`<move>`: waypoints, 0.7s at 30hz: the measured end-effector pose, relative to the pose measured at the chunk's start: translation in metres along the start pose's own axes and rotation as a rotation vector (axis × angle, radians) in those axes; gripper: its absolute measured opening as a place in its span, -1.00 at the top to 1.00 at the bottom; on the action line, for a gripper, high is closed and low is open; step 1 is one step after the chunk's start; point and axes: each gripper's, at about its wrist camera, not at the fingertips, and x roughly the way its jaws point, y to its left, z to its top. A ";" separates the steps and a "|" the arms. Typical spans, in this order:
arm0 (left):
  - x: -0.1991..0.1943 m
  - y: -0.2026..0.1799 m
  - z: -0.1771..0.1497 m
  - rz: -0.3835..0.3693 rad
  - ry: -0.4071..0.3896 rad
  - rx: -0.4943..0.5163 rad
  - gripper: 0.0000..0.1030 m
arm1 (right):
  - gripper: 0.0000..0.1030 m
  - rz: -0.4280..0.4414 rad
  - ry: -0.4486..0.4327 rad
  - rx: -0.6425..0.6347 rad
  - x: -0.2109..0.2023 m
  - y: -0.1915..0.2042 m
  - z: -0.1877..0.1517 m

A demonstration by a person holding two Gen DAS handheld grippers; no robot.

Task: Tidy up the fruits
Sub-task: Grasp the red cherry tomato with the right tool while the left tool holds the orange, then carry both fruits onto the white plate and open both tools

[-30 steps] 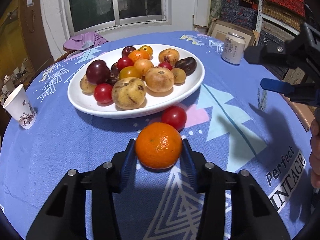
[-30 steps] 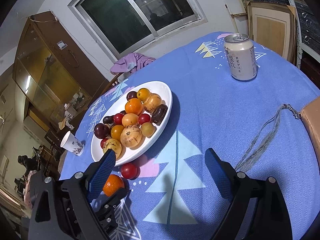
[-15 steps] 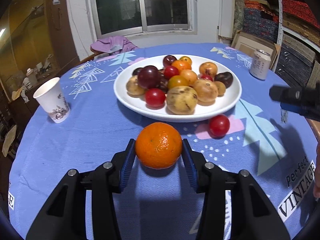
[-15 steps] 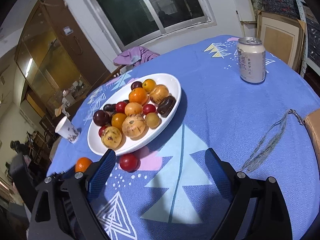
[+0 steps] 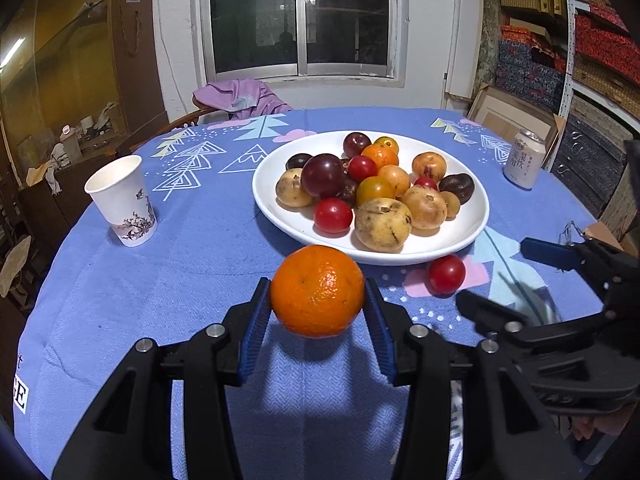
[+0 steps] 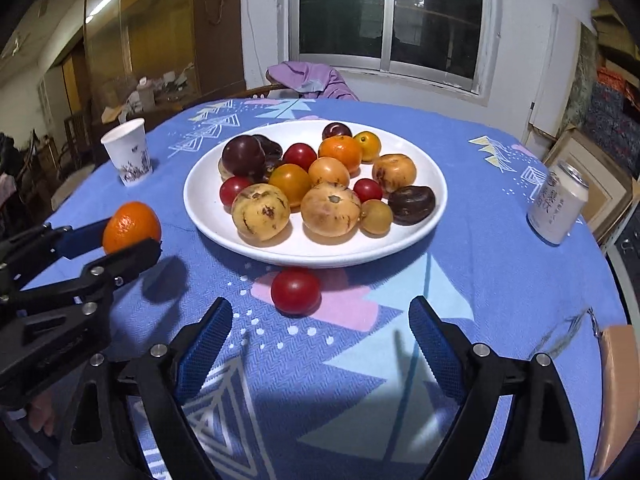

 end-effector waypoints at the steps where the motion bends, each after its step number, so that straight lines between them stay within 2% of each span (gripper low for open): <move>1: -0.001 0.000 0.000 -0.001 -0.001 -0.001 0.12 | -0.75 -0.004 0.012 -0.008 0.004 0.002 0.000; 7: -0.001 0.002 0.001 -0.011 0.002 -0.005 0.12 | -0.26 -0.014 0.076 -0.043 0.023 0.010 0.000; 9: 0.000 0.001 0.001 -0.013 0.004 -0.003 0.12 | -0.01 0.009 0.089 -0.033 0.025 0.008 0.000; 10: 0.000 0.001 0.000 -0.013 0.004 -0.002 0.12 | 0.03 0.013 0.088 -0.027 0.025 0.008 0.000; 12: 0.000 0.000 0.001 -0.013 0.005 -0.001 0.12 | 0.29 0.025 0.089 -0.025 0.024 0.006 -0.001; 14: 0.001 0.000 0.000 -0.011 0.007 0.000 0.12 | 0.45 0.053 0.093 -0.015 0.024 0.006 -0.001; 17: 0.002 0.001 0.000 -0.010 0.010 -0.001 0.12 | 0.48 0.060 0.085 -0.015 0.020 0.007 -0.002; 21: 0.001 0.002 0.000 -0.013 0.006 -0.003 0.12 | 0.54 0.114 0.062 0.006 0.003 0.004 -0.004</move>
